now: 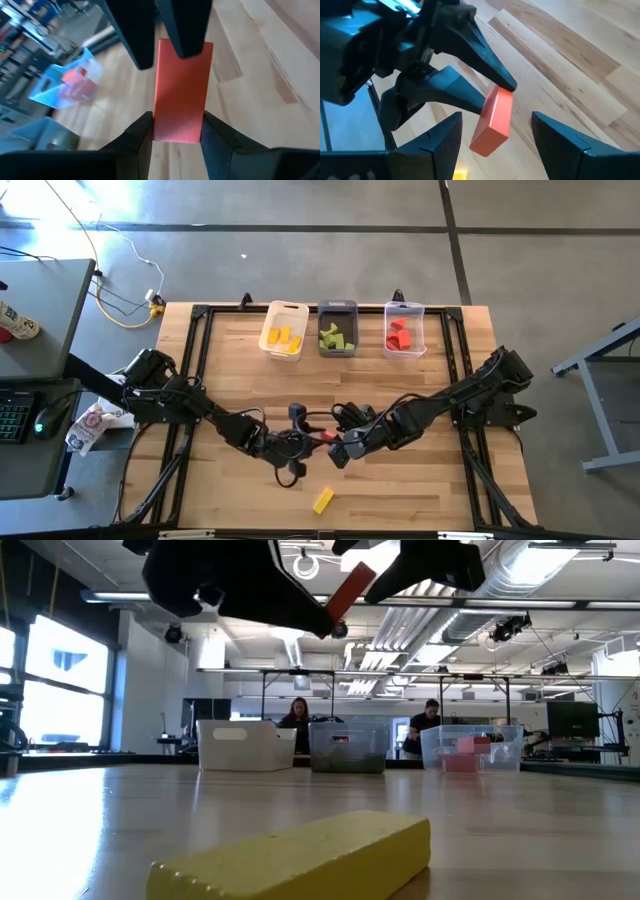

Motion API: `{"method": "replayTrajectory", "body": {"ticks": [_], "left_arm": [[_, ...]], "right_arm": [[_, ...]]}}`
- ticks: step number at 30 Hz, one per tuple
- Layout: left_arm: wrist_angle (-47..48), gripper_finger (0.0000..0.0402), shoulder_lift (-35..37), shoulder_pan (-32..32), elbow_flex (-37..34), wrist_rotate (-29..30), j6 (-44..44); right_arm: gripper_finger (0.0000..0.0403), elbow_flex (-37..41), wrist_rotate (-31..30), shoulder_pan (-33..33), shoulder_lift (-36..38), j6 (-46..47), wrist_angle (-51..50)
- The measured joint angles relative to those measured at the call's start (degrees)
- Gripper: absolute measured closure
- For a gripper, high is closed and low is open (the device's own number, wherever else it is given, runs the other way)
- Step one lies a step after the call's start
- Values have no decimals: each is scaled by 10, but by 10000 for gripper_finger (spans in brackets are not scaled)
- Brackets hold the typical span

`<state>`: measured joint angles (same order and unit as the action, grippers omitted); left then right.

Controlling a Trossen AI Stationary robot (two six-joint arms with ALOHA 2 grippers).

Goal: Sort & place blocks by color
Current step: Put the orange block into the transparent bin

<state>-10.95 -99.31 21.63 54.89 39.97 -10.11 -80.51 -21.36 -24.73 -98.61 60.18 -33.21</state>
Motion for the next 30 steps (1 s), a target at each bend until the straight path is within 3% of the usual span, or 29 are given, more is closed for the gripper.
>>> {"method": "replayTrajectory", "body": {"ticks": [12,24,30], "left_arm": [[-63,291,0,0,0,38,-52],[-62,287,0,0,0,76,-86],[-63,283,0,1,0,81,-88]], "right_arm": [[190,0,-2,16,0,14,-7],[352,-1,18,20,0,-7,-11],[362,-1,19,20,1,-35,-15]]}}
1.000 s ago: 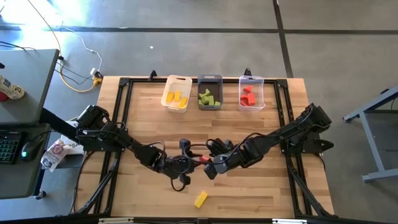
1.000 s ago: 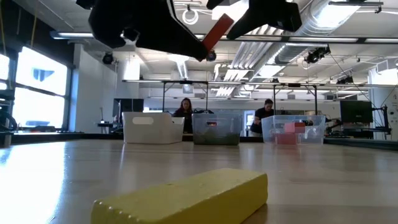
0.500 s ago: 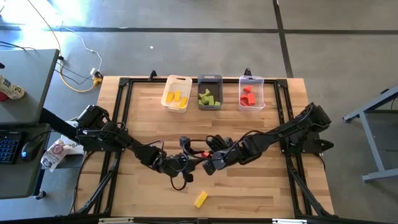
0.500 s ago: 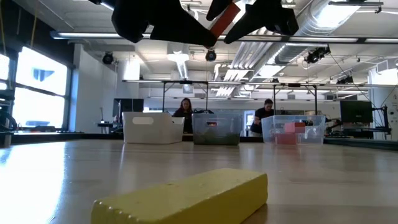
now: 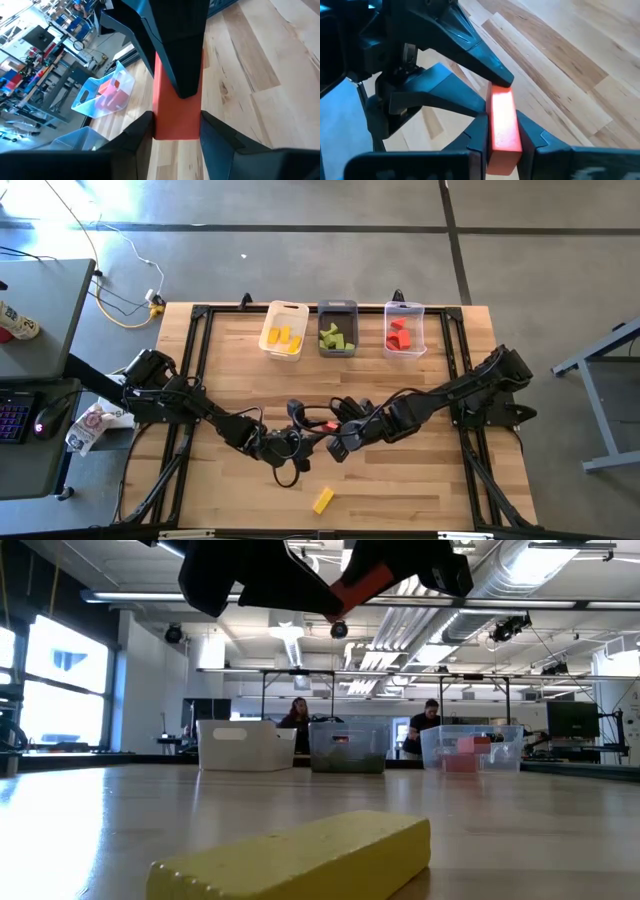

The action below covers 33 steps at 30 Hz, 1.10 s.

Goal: Sort & place blocks by color
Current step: Put the orange block into the transparent bin

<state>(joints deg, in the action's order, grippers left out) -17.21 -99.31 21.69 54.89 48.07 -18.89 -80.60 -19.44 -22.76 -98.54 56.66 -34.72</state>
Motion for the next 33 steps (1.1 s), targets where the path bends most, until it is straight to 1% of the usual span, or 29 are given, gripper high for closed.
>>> {"method": "replayTrajectory", "body": {"ticks": [5,10,17,24,30,33], "left_arm": [[0,266,0,0,0,0,6],[-2,243,1,-1,0,12,14],[8,211,1,-1,0,10,43],[13,209,1,0,0,13,44],[29,210,1,1,0,12,64],[36,210,1,1,0,12,69]], "right_arm": [[356,0,-1,0,0,-3,-12],[365,2,5,-2,-3,-6,-45],[362,2,-16,-1,-2,22,-109],[363,2,-44,-1,-2,55,-197],[361,1,-71,2,-2,85,-272],[361,1,-74,7,-2,103,-315]]}}
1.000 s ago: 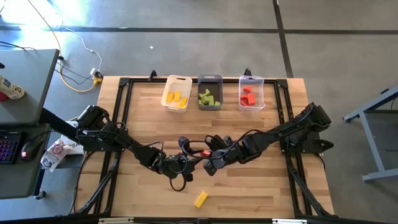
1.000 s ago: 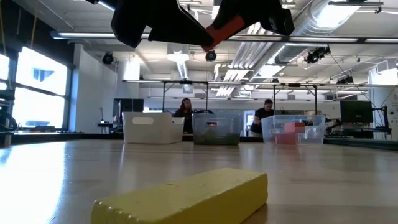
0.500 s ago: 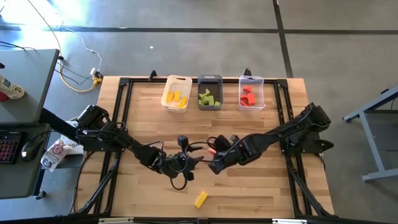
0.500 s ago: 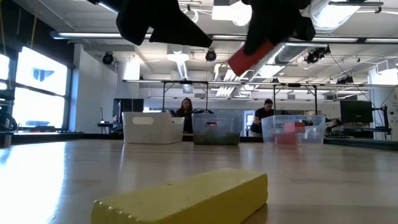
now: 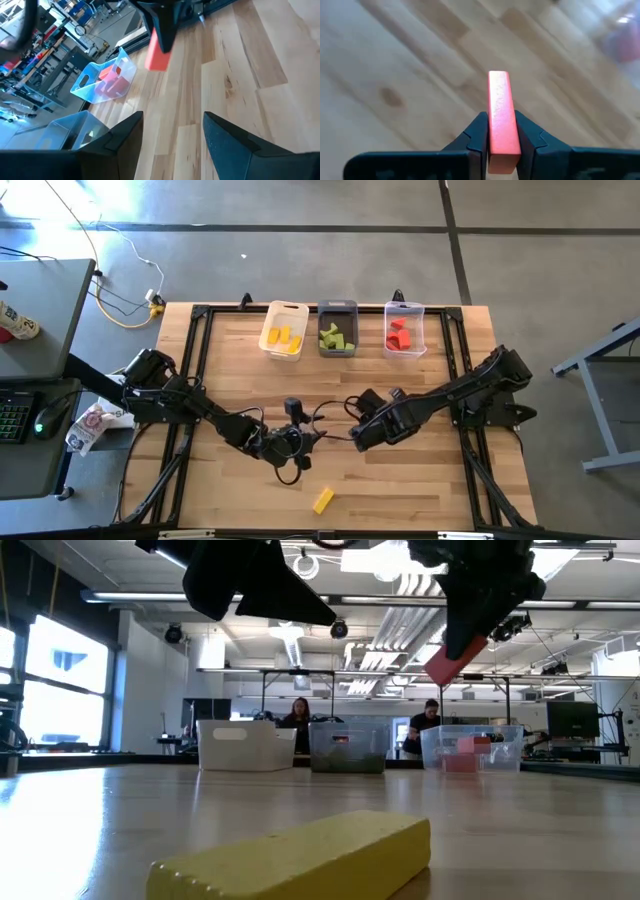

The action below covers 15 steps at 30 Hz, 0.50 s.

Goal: Sort & place blocks by color
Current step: Put the orange block into the transparent bin

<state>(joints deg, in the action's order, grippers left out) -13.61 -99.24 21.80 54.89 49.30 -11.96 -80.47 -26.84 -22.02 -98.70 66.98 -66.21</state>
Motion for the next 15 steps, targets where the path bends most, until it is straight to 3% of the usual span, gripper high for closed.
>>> {"method": "replayTrajectory", "body": {"ticks": [7,15], "left_arm": [[37,210,9,0,0,-6,29],[160,213,71,-29,0,-84,125]], "right_arm": [[360,0,-17,27,0,16,-82],[360,0,-49,81,1,15,-162]]}}
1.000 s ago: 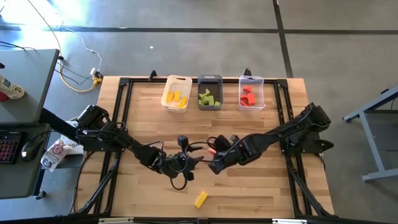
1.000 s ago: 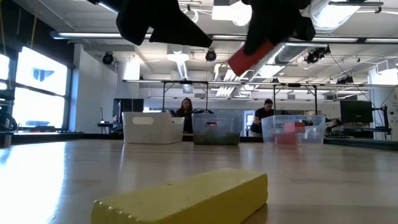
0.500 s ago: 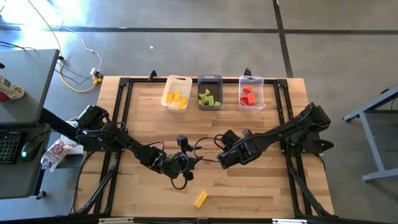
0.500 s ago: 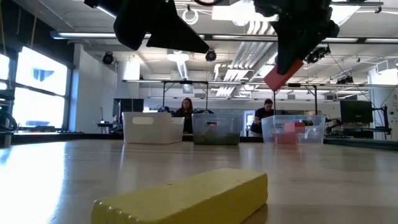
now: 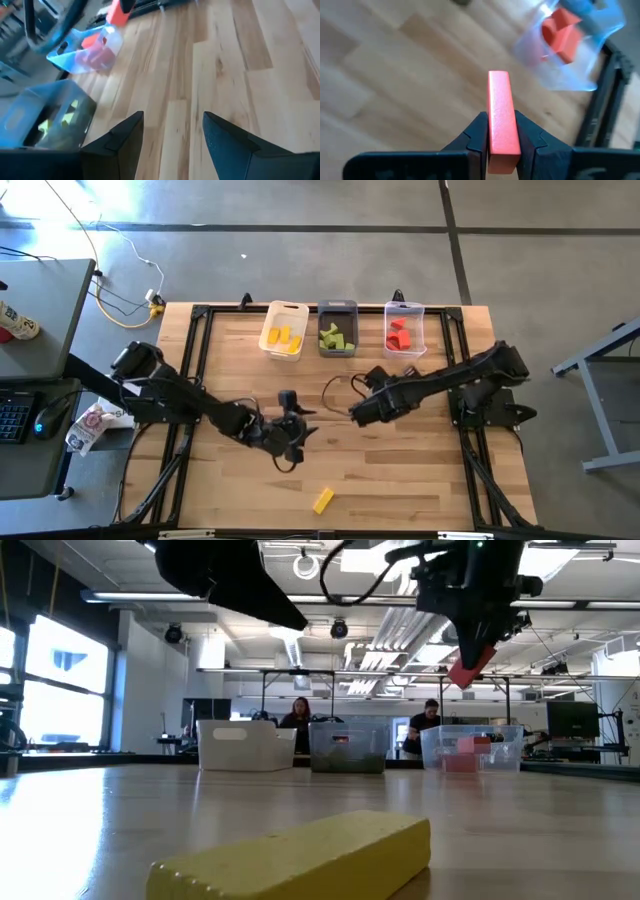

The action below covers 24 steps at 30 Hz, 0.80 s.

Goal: Sort & place blocks by color
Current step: Put the orange block into the transparent bin

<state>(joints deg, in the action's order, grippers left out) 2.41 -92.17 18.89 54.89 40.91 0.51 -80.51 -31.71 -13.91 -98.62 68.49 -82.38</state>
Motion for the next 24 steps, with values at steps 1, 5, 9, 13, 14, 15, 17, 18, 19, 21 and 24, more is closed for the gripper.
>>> {"method": "replayTrajectory", "body": {"ticks": [1,5,9,13,14,15,17,18,19,21,24], "left_arm": [[10,213,8,-7,0,-11,7],[62,213,30,-30,0,-50,28],[102,213,35,-52,0,-100,51],[124,213,36,-66,0,-139,67],[127,213,36,-68,0,-144,69],[128,213,36,-69,0,-149,69],[128,213,36,-69,0,-151,69],[128,213,36,-69,0,-152,69],[128,213,36,-69,0,-152,69],[128,213,36,-69,0,-152,69],[128,213,36,-69,0,-152,68]], "right_arm": [[360,0,-4,8,0,-4,-7],[360,0,-24,44,0,-24,-31],[360,0,-35,83,0,-56,-38],[360,0,-49,121,0,-92,-40],[360,0,-52,131,0,-102,-40],[360,0,-54,142,0,-109,-40],[360,0,-57,164,0,-127,-40],[360,0,-59,175,0,-134,-40],[360,0,-60,185,0,-143,-40],[360,0,-65,207,0,-157,-40],[360,0,-69,238,0,-173,-39]]}}
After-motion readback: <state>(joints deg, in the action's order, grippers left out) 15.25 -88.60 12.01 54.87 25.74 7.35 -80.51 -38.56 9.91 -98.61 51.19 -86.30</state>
